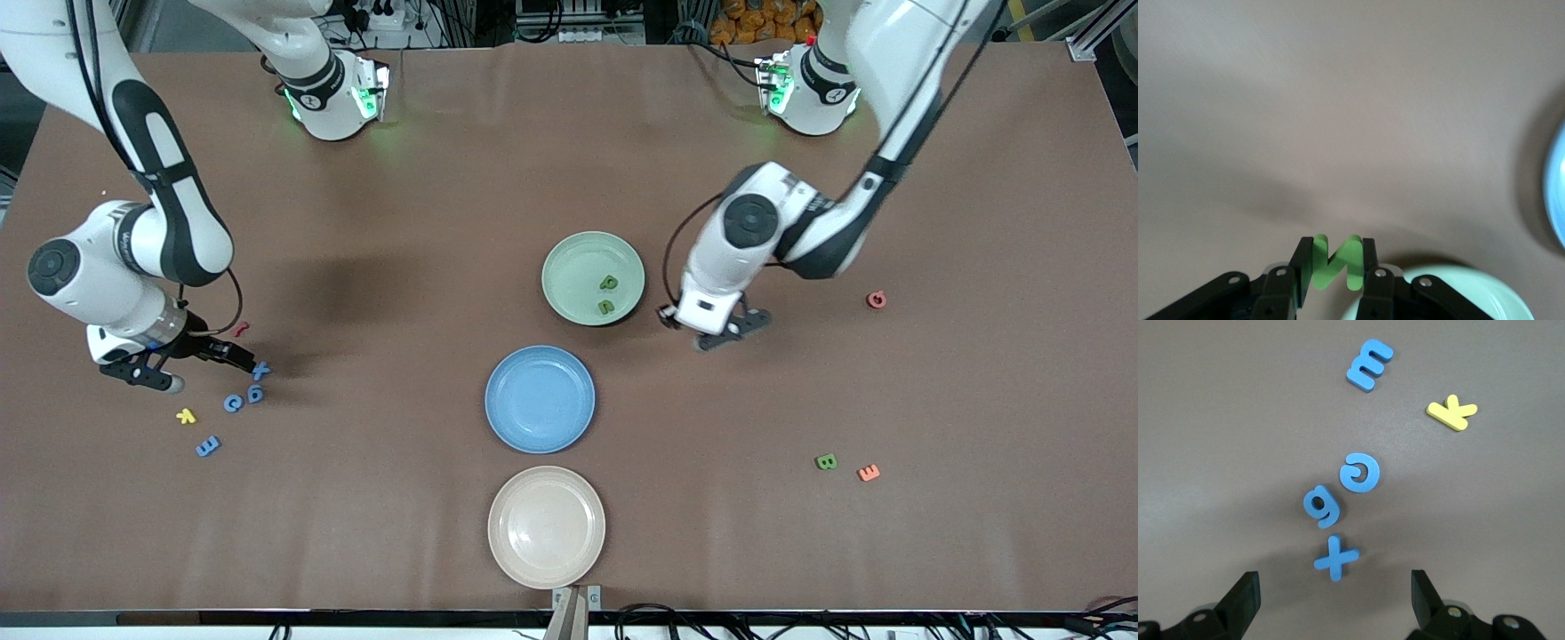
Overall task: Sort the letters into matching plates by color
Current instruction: 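Carry the N to the green plate while the right gripper reaches blue letters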
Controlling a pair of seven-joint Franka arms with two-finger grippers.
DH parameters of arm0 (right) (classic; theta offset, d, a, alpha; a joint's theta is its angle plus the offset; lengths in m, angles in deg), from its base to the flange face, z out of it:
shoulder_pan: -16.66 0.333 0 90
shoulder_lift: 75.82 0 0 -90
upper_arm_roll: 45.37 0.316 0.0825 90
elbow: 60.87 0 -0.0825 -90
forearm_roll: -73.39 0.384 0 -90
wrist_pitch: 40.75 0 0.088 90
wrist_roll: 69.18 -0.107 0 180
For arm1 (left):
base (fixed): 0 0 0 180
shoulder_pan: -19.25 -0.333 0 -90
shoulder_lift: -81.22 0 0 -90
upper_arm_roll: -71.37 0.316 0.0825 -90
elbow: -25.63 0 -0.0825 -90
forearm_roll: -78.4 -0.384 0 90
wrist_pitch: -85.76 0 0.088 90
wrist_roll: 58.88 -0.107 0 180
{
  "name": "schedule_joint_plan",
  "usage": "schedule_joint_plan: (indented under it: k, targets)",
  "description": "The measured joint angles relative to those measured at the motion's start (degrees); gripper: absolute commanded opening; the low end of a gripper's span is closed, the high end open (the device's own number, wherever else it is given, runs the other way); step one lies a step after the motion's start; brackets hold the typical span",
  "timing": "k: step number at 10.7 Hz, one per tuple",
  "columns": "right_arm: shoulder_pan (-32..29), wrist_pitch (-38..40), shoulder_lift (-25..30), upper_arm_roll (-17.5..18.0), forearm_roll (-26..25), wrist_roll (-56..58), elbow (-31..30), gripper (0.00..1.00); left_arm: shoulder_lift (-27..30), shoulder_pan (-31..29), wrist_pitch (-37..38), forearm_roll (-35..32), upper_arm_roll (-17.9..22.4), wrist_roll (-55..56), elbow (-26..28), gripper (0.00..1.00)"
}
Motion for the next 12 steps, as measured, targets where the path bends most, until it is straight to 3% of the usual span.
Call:
schedule_joint_plan:
  k: [3, 4, 5, 9, 10, 11, 12]
  targets:
    - [0.0, -2.5, -2.9, 0.1, 0.1, -0.1, 0.1, 1.00, -3.4, 10.1, 0.0, 0.0, 0.0, 11.1, -3.2, 0.00]
    - [0.0, -2.8, -3.3, 0.1, 0.6, -0.1, 0.1, 1.00, -4.8, 12.9, 0.0, 0.0, 0.1, 13.7, -4.9, 0.24]
    - [0.1, -3.7, -4.0, 0.2, 1.1, -0.1, 0.0, 1.00, -6.0, 15.0, 0.0, 0.0, 0.3, 15.1, -6.2, 0.99]
    - [0.3, -4.4, -6.6, 0.4, 1.1, -0.1, 0.0, 1.00, -8.4, 16.5, 0.6, 0.0, 1.0, 15.9, -7.9, 1.00]
    - [0.3, -4.4, -6.8, 0.4, 1.1, -0.1, -0.1, 0.90, -8.3, 16.2, 1.8, 0.0, 1.6, 15.9, -8.4, 1.00]
    - [0.4, -4.4, -7.0, 0.5, 1.1, -0.1, -0.2, 0.71, -8.1, 15.9, 2.6, 0.0, 2.7, 15.9, -8.9, 1.00]
    - [0.7, -4.4, -7.1, 0.5, 1.2, -0.1, -0.2, 0.62, -7.8, 15.6, 2.8, -0.1, 4.8, 15.9, -9.3, 1.00]
